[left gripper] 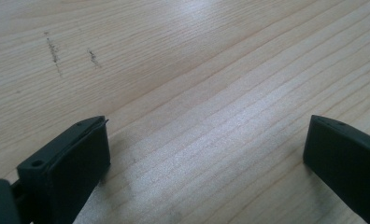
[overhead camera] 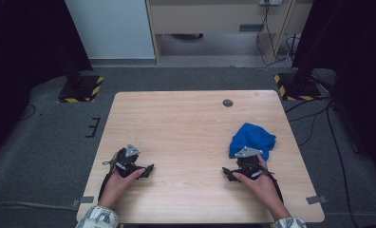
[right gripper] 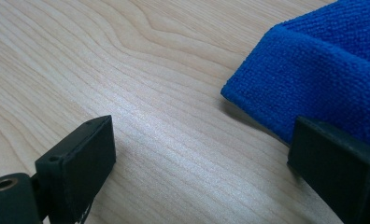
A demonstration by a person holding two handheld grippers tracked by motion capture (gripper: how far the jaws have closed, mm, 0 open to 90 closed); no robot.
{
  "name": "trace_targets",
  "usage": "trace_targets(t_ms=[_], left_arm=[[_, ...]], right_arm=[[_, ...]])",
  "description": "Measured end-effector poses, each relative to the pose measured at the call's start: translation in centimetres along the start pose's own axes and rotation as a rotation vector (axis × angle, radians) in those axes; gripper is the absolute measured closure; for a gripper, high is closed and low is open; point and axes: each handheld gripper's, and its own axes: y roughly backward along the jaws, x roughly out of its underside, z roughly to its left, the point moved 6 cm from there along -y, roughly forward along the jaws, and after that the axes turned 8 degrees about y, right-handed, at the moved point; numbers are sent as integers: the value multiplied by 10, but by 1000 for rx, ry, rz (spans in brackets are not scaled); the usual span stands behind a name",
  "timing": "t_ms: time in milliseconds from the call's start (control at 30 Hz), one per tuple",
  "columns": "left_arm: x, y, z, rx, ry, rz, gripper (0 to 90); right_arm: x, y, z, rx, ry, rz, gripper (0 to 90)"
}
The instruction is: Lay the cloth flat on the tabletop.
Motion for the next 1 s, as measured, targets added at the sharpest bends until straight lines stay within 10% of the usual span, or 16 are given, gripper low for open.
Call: trace_targets(t_ms=[1000], left_arm=[[0, 0, -1, -2, 1, 3, 0]], right_arm=[[-15, 29, -18, 70, -21, -93, 189]])
